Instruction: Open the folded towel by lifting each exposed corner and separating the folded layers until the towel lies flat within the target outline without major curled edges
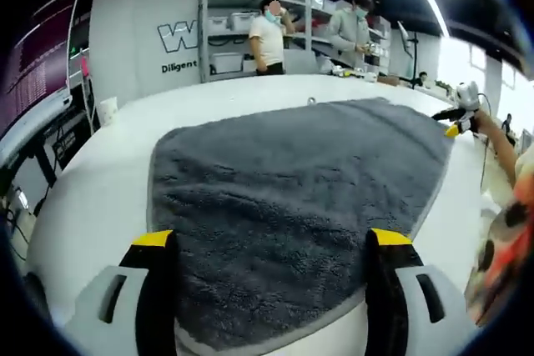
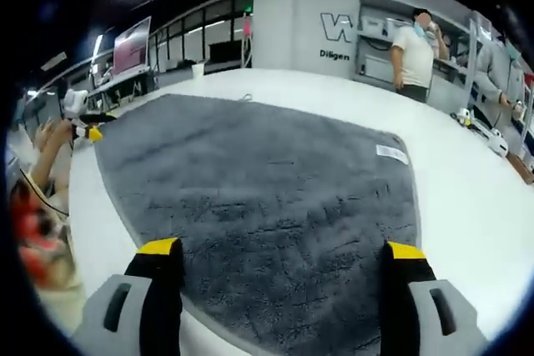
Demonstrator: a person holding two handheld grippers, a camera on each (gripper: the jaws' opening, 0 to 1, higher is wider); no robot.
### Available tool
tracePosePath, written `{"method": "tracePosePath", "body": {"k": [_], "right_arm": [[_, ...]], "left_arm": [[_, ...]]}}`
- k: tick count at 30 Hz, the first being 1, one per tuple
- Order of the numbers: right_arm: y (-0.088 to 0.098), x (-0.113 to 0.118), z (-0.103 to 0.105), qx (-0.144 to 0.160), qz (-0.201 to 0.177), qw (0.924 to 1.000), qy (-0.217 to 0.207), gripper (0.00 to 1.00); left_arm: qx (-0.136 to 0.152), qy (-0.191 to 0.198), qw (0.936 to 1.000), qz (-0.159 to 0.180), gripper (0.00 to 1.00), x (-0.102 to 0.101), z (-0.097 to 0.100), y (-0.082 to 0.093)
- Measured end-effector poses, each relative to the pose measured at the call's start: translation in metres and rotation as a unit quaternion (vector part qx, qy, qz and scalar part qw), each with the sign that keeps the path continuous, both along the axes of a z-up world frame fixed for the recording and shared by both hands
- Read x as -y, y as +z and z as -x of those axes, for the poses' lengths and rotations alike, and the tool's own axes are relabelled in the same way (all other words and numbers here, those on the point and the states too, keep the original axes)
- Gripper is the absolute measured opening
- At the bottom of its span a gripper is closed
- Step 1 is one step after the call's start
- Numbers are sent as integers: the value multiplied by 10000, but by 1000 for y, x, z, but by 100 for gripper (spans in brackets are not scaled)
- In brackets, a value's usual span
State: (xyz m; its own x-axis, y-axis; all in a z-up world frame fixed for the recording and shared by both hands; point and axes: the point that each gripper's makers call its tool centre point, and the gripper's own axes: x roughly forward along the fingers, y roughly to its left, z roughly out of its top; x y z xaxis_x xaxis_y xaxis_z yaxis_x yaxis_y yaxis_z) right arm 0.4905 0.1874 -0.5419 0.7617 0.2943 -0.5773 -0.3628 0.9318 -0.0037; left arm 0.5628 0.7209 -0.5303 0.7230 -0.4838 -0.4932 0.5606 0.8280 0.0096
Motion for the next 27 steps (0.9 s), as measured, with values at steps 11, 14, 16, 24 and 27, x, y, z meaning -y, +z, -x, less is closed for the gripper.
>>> {"method": "tracePosePath", "body": {"k": [11, 14, 16, 24, 27], "right_arm": [[2, 0, 4, 137, -90, 9998, 142, 98], [2, 1, 5, 195, -107, 9996, 170, 98], [2, 2, 6, 202, -113, 9996, 170, 98], [2, 5, 11, 250, -144, 9995, 134, 98], [2, 6, 13, 275, -155, 9994, 122, 98]], "left_arm": [[-5, -128, 9999, -2, 91, -1, 2, 1], [39, -124, 9999, 33, 91, -2, 3, 1], [44, -125, 9999, 40, 91, -3, 3, 1], [62, -189, 9998, 56, 91, -7, 6, 1], [77, -205, 9997, 66, 91, -8, 6, 1]]}}
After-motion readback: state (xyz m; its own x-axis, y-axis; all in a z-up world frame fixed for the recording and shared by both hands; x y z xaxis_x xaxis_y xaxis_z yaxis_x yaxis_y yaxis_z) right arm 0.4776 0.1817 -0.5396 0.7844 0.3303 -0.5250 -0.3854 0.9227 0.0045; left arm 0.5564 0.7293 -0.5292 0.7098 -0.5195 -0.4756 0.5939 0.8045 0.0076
